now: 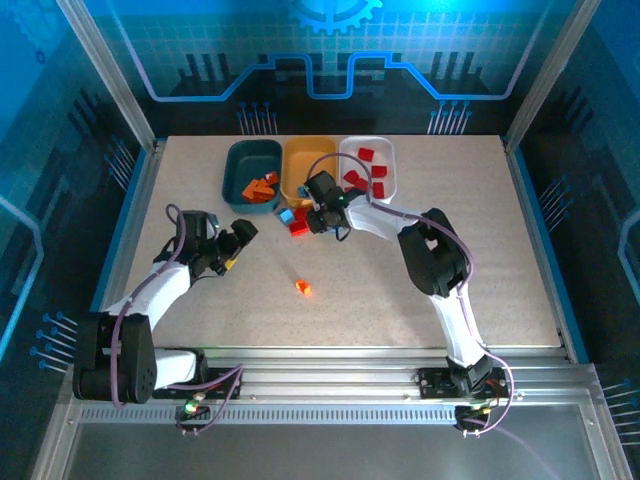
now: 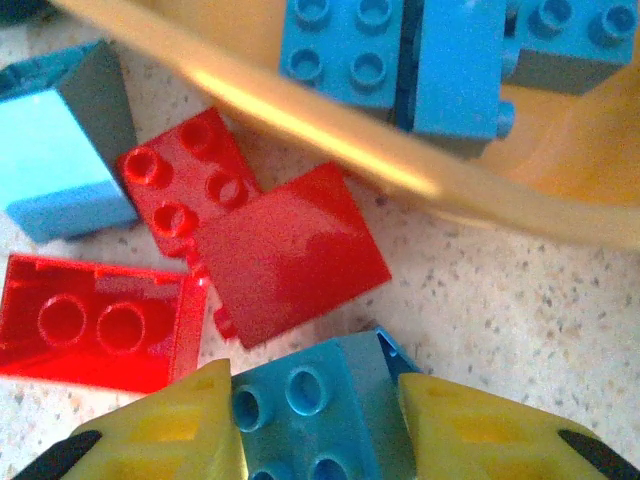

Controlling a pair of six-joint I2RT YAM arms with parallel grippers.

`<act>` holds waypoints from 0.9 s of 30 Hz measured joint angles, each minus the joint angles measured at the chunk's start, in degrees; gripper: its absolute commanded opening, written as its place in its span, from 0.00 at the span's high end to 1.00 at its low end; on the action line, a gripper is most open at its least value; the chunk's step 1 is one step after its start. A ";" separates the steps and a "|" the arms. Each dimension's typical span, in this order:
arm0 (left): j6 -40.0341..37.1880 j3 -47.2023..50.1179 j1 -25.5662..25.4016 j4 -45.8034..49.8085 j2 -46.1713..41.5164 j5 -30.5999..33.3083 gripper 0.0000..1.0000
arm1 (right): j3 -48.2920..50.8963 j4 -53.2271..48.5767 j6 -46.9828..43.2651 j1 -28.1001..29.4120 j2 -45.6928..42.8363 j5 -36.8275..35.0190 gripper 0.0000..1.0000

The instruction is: Sort the legos into containers by color

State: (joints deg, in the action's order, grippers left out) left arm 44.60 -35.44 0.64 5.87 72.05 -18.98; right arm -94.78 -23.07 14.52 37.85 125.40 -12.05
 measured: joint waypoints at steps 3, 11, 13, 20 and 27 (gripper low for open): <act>0.02 0.00 0.00 0.00 0.00 -0.42 0.01 | 2.99 0.22 0.48 0.76 -2.51 0.04 0.66; 0.09 0.09 0.00 -0.22 0.00 -0.92 0.01 | 7.91 1.81 1.55 3.17 -10.71 0.07 0.65; 0.13 0.46 0.00 -0.76 0.00 -1.51 0.01 | 7.82 2.29 1.55 3.23 -12.02 0.00 0.65; 1.25 1.99 -0.02 -3.78 1.97 -5.22 0.01 | -4.42 1.18 1.51 -0.31 -6.60 0.07 0.64; 2.05 2.71 -1.31 -5.53 3.43 -6.62 0.01 | -21.05 -3.06 1.14 -3.91 4.37 -0.22 0.33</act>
State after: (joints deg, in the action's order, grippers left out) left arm 46.65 -32.73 -0.67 0.34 75.48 -25.61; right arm -115.83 -26.13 15.66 33.93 129.78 -12.27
